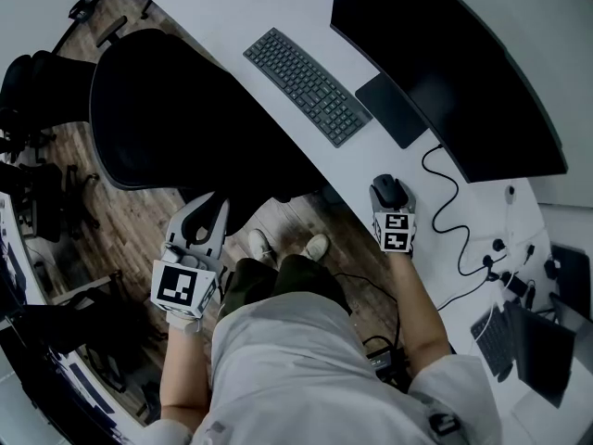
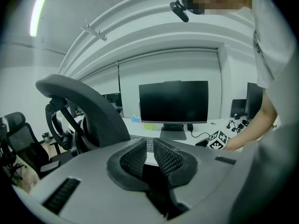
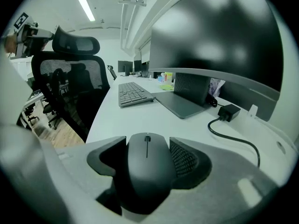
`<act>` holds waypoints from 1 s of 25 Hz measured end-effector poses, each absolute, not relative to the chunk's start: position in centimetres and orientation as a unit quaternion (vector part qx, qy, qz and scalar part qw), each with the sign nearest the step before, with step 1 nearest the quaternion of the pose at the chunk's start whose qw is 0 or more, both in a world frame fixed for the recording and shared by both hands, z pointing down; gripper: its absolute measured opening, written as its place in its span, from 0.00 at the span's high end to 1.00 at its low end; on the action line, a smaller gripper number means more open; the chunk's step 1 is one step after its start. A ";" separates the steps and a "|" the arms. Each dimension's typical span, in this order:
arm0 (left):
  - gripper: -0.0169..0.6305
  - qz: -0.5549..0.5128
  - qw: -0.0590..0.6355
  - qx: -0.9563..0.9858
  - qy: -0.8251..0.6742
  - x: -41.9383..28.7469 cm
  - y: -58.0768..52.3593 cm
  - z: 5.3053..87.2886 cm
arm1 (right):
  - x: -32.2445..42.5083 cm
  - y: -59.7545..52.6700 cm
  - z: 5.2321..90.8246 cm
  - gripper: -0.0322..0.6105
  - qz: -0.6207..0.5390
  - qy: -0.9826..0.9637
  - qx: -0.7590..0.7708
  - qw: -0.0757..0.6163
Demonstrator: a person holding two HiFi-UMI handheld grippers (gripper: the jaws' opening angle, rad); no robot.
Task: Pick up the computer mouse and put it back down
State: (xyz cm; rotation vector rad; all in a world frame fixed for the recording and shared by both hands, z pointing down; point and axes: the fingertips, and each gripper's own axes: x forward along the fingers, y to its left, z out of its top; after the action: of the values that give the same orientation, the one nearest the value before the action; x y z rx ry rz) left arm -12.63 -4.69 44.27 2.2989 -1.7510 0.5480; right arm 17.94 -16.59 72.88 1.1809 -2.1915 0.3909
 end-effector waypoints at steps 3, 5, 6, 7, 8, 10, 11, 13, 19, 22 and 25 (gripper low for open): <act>0.91 0.184 0.100 0.778 -0.592 -12.6 -4.6 44.2 | 17.8 -16.4 73.0 0.51 0.141 -0.825 0.445 0.318; 0.91 0.182 0.100 0.778 -0.592 -12.7 -4.6 44.2 | 17.7 -16.4 73.1 0.51 0.140 -0.824 0.444 0.322; 0.91 0.181 0.101 0.779 -0.592 -12.7 -4.6 44.2 | 17.7 -16.4 73.1 0.51 0.142 -0.824 0.444 0.322; 0.91 0.180 0.101 0.779 -0.592 -12.7 -4.6 44.2 | 17.6 -16.4 73.1 0.51 0.144 -0.824 0.444 0.322; 0.91 0.179 0.101 0.780 -0.591 -12.7 -4.6 44.2 | 17.6 -16.4 73.1 0.51 0.145 -0.824 0.443 0.322; 0.91 0.176 0.101 0.781 -0.590 -12.7 -4.5 44.2 | 17.7 -16.5 73.1 0.51 0.150 -0.824 0.441 0.321; 0.91 0.175 0.100 0.783 -0.589 -12.7 -4.5 44.2 | 17.7 -16.5 73.0 0.50 0.155 -0.825 0.441 0.319; 0.91 0.174 0.098 0.785 -0.586 -12.6 -4.4 44.2 | 17.8 -16.4 72.9 0.49 0.161 -0.824 0.440 0.318; 0.91 0.164 0.100 0.792 -0.579 -12.7 -4.3 43.9 | 17.9 -15.6 71.1 0.48 0.156 -0.827 0.440 0.312; 0.91 0.157 0.100 0.797 -0.575 -12.9 -4.1 44.1 | 17.3 -15.4 69.0 0.48 0.154 -0.834 0.439 0.297; 0.91 0.152 0.103 0.803 -0.568 -13.0 -4.0 44.3 | 16.6 -15.3 66.3 0.49 0.147 -0.842 0.439 0.278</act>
State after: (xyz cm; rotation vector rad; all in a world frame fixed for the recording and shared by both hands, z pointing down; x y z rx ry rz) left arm -13.03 -4.00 44.27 2.3690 -1.6749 0.4478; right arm 16.63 -15.28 66.32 1.1782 -2.2596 0.3939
